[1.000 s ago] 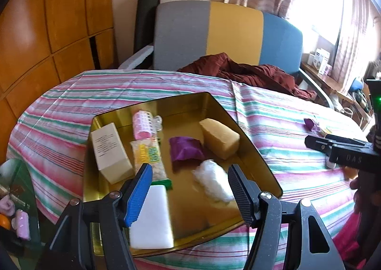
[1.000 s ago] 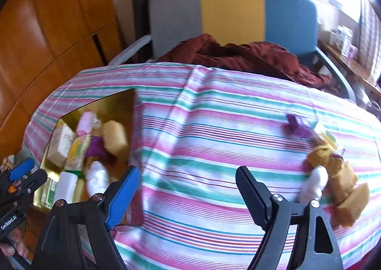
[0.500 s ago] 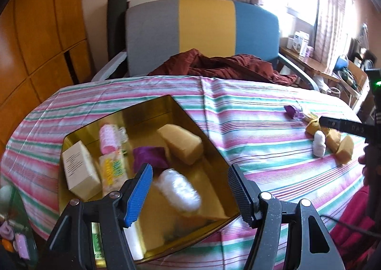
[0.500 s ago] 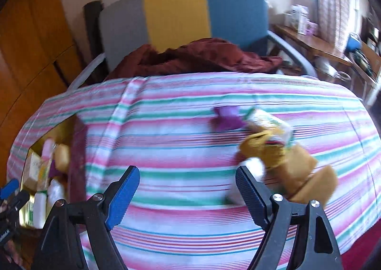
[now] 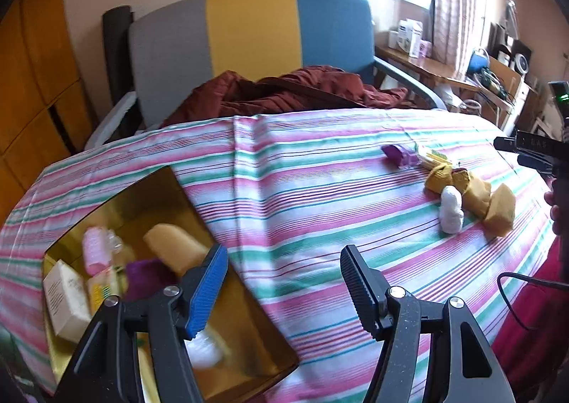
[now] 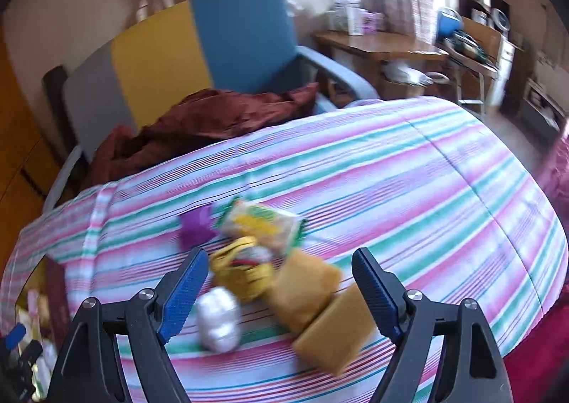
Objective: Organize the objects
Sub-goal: 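Move both grippers back over the item pile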
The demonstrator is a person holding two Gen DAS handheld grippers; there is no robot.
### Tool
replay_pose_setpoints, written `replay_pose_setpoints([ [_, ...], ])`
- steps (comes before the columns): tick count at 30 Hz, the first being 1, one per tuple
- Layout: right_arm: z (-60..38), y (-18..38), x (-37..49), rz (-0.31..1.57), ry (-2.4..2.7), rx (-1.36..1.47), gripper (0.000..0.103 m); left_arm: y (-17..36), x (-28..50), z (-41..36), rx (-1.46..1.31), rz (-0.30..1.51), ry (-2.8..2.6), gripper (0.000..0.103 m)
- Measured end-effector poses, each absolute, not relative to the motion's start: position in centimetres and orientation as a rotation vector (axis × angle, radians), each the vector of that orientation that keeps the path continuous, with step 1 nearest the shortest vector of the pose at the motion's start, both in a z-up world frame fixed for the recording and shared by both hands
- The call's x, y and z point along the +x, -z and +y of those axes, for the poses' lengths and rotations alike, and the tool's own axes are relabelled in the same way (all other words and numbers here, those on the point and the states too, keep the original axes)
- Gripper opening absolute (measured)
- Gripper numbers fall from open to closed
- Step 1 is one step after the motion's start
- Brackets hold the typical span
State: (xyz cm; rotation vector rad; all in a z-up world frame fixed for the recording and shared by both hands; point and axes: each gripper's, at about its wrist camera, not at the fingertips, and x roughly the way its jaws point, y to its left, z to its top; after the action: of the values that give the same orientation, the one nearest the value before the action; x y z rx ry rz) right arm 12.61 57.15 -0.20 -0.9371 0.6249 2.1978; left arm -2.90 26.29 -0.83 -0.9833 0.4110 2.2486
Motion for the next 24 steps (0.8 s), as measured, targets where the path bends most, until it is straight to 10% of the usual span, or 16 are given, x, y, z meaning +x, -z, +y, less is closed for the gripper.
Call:
replay_pose_setpoints([
  [24,63.5,3.2,19.4,1.113,-2.019,-0.653,0.084,4.2,-4.0,39.6,-1.033,0.494,-2.035,0.067],
])
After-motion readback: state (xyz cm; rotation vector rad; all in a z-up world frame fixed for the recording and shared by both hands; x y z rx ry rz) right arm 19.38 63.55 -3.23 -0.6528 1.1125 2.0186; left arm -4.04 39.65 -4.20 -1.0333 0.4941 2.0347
